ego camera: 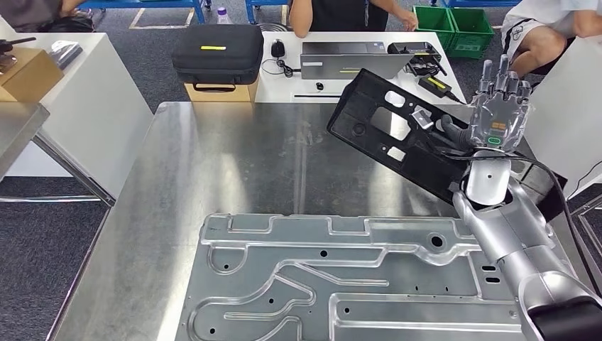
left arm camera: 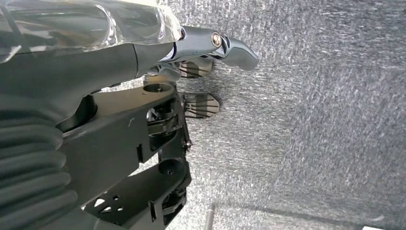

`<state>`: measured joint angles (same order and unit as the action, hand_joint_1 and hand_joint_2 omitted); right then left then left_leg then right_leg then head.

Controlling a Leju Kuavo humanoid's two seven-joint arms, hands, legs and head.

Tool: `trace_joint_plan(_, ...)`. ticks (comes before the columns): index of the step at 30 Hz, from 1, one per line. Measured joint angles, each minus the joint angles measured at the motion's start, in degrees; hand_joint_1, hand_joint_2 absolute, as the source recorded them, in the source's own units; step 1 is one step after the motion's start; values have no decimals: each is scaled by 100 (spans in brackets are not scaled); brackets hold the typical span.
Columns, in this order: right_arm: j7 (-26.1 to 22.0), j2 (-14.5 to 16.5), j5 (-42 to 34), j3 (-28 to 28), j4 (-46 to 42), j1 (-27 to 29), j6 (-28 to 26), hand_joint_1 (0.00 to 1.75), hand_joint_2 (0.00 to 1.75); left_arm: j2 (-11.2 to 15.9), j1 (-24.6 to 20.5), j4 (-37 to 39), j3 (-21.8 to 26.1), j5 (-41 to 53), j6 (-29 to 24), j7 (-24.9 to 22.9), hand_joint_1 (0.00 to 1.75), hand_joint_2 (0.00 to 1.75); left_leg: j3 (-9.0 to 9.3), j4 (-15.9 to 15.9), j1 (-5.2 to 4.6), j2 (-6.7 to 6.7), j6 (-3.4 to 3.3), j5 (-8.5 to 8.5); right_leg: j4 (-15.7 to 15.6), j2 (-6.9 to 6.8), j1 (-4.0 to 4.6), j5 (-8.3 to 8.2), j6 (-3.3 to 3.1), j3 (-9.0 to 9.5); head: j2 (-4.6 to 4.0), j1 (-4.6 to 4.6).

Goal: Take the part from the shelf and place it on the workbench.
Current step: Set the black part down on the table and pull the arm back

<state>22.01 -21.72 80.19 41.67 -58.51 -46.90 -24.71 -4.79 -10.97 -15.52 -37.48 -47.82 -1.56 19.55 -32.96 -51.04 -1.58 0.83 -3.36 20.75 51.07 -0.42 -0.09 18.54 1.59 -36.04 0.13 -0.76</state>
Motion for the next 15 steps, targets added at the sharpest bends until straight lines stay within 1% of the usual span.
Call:
trace_joint_plan(9,-78,10,-88,260,89,63,-342,0,0,-8,11,0,78,-39,-76,-122,0,0,-3,0,13,-3,-11,8,-3,0,0,2,3,-5,0,-2)
trace_joint_plan(15,-94,71,-380,312,160,165,-634,0,0,-8,11,0,75,-145,-91,-419,0,0,-6,-11,5,-4,-26,32,-5,0,-3,8,12,-2,0,-2)
